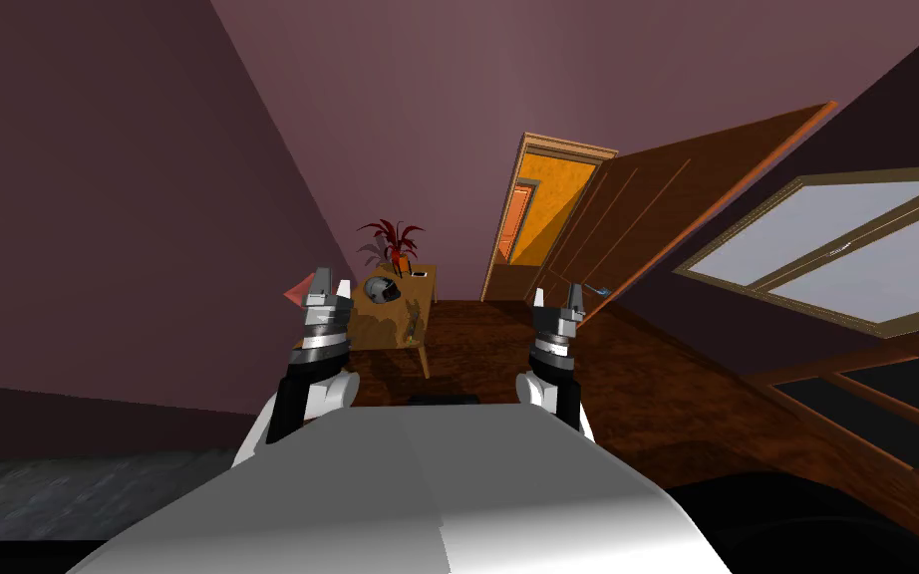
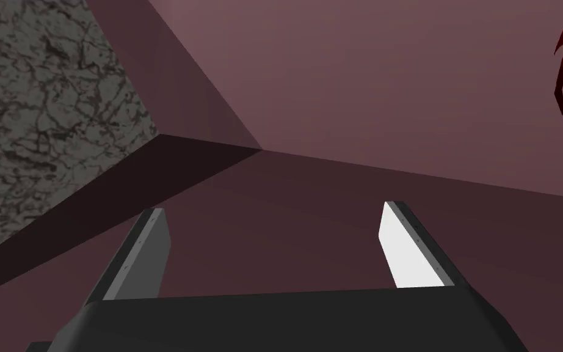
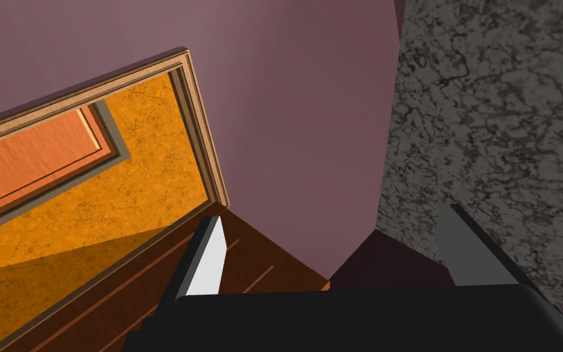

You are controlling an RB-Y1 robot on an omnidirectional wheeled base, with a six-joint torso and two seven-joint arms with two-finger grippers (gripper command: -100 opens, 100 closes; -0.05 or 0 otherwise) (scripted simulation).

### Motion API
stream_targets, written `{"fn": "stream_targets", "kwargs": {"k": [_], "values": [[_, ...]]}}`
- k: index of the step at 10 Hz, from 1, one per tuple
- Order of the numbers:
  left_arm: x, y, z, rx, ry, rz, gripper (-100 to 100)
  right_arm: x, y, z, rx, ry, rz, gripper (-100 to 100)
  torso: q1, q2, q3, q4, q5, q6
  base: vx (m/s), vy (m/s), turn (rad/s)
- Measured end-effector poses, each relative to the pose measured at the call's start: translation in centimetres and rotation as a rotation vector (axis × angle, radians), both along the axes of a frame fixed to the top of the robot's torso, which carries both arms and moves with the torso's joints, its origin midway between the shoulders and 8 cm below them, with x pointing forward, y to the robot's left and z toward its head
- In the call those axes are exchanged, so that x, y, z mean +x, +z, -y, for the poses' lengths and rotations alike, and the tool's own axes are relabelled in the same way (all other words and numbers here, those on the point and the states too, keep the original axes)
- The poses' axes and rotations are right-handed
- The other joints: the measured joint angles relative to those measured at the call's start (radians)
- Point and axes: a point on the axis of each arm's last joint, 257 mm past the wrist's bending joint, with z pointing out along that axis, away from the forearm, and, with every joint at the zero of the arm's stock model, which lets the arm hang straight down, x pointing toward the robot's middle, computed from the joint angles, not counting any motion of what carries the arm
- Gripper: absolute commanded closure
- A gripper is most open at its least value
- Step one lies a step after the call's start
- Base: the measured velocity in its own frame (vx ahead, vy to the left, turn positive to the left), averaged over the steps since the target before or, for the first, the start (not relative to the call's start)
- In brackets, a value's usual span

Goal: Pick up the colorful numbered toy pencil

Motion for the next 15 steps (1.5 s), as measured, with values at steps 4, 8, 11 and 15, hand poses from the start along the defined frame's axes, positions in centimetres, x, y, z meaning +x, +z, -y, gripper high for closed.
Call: {"fn": "stream_targets", "kwargs": {"k": [4, 8, 11, 15], "values": [[0.4, -3.2, 1.0, 0.048, -0.064, -0.083, -100, 0.0, 0.0, 0.0, 0.000, 0.000, 0.000, 0, 0.000, 0.000, 0.000, 0.000, 0.000, 0.000, 0.007, -0.004, -0.143], [0.5, -9.0, 1.4, 0.060, -0.137, -0.209, -100, 0.0, 0.0, 0.0, 0.000, 0.000, 0.000, 0, 0.000, 0.000, 0.000, 0.000, 0.000, 0.000, 0.006, 0.000, -0.198], [0.0, -12.7, 1.3, 0.054, -0.179, -0.296, -100, 0.0, 0.0, 0.0, 0.000, 0.000, 0.000, 0, 0.001, 0.000, 0.000, 0.000, 0.000, 0.000, 0.005, 0.005, -0.180], [-2.0, -19.5, 1.5, 0.028, -0.249, -0.456, -100, 0.0, 0.0, 0.0, 0.000, 0.000, 0.000, 0, 0.001, -0.001, 0.000, 0.000, 0.000, 0.000, 0.011, 0.014, -0.197]]}}
